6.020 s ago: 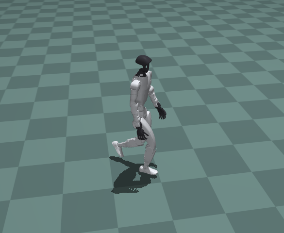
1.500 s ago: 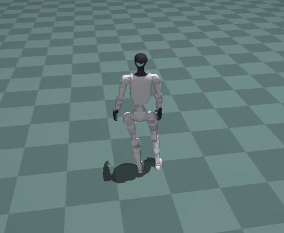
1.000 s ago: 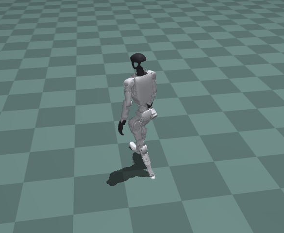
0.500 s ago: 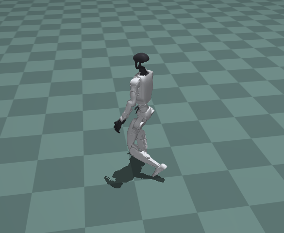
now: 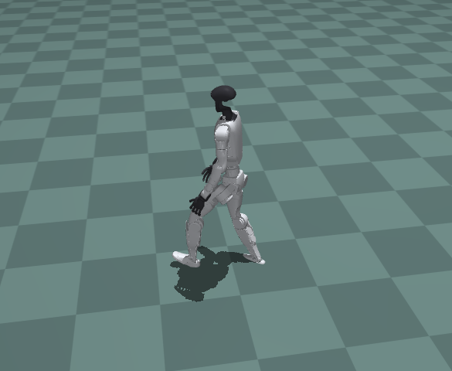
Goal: Walk
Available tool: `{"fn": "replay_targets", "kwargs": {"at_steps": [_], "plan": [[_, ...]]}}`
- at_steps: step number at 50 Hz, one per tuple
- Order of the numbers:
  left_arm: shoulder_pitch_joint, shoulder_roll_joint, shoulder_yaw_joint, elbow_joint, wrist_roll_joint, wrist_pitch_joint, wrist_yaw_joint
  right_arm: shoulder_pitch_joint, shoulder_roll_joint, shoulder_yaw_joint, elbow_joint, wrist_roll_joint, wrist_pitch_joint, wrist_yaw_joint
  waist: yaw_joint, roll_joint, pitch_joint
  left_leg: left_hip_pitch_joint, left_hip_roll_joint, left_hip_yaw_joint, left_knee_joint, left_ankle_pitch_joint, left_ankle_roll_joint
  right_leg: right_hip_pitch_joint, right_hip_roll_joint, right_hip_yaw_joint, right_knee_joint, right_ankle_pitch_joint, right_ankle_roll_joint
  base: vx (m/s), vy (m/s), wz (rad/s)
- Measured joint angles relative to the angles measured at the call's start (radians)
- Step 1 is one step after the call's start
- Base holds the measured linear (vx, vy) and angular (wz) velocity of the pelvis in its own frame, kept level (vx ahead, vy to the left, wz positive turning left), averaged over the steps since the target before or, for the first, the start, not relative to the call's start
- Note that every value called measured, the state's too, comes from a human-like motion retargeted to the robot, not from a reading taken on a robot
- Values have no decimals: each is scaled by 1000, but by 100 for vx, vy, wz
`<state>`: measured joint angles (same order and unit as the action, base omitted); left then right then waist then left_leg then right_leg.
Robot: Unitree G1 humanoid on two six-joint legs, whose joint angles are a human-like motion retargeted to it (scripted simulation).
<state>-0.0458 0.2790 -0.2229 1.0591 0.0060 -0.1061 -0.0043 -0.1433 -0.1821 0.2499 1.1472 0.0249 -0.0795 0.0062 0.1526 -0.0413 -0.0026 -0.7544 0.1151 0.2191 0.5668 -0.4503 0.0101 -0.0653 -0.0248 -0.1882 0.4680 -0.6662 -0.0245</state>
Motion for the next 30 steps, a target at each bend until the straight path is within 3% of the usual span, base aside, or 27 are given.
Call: {"fn": "replay_targets", "kwargs": {"at_steps": [8, 12, 15, 20, 23, 26, 30], "plan": [[46, -37, 0, 66, 2, 22, -19, 9, 17, 0, -4, 1, 3, 4, 31, -38, 3, -70, 7, -3, 106, 51, 20, 50, -48, 35, 106, -67, 16, 36, 13, -6], [72, -51, 6, 88, -22, 28, -27, 27, 24, -19, 16, 16, 7, -2, 48, -59, -4, -93, 3, 8, 229, 80, 50, 78, -82, 60, 155, -42, 38, 47, 17, 7], [90, -55, 15, 99, -58, 29, -33, 46, 27, -44, 39, 38, 10, -4, 52, -85, -13, -76, -30, 28, 273, 98, 80, 105, -104, 103, 173, 39, 72, 52, 21, 37], [128, -59, 29, 105, -115, 28, -37, 94, 17, -76, 60, 79, 21, 9, 25, -129, -45, -3, -152, 45, 233, 87, 133, 94, -133, 201, 284, 318, 193, 52, 22, 61], [135, -52, 38, 101, -134, 28, -37, 105, 2, -87, 59, 94, 29, 25, 1, -149, -56, 69, -224, 48, 172, 74, 160, 40, -184, 213, 436, 490, 228, 48, 19, 51], [127, -36, 43, 92, -141, 30, -32, 105, -13, -95, 41, 103, 31, 29, -28, -154, -62, 142, -278, 42, 124, 47, 182, -40, -240, 198, 613, 521, 202, 47, 17, 41], [85, -1, 45, 86, -140, 35, -12, 83, -26, -101, 1, 117, 24, 11, -71, -144, -55, 254, -331, 19, 33, 27, 183, -165, -308, 153, 793, 359, 118, 44, 13, 34]]}}
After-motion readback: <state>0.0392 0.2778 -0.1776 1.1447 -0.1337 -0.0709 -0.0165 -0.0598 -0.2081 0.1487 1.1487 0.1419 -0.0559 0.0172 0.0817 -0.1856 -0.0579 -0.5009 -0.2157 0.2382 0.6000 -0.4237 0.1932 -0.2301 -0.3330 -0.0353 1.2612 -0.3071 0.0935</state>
